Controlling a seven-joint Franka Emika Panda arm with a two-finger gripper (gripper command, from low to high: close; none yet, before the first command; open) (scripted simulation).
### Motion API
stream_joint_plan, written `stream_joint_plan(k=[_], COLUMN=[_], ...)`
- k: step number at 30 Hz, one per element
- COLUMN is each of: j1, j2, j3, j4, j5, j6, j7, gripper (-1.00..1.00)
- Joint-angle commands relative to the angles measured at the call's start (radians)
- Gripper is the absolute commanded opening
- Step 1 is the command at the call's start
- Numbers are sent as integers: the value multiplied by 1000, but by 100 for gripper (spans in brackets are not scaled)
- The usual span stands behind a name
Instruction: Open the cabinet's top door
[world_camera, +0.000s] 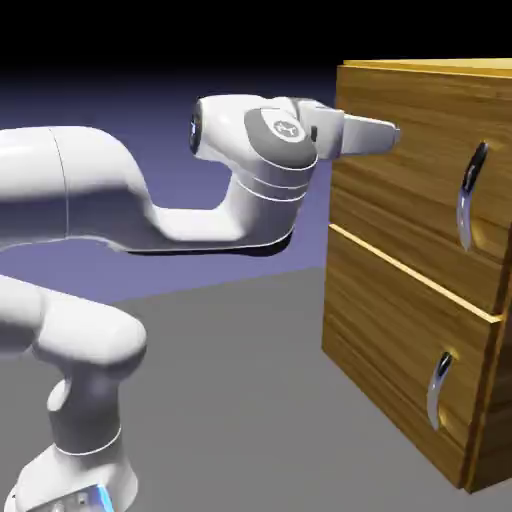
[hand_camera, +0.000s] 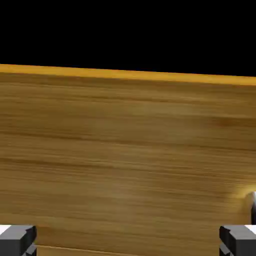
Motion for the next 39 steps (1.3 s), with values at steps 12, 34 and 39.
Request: stream_joint_plan(k=[12,34,39], j1=[200,79,-103], j2=[-107,-145,-179], j3=[-244,-163,-18], j4=[126,-63,-231], j5=[-522,-631,-542], j6=[2,-265,-375], j7=[332,484,490], gripper=[0,-100,-100])
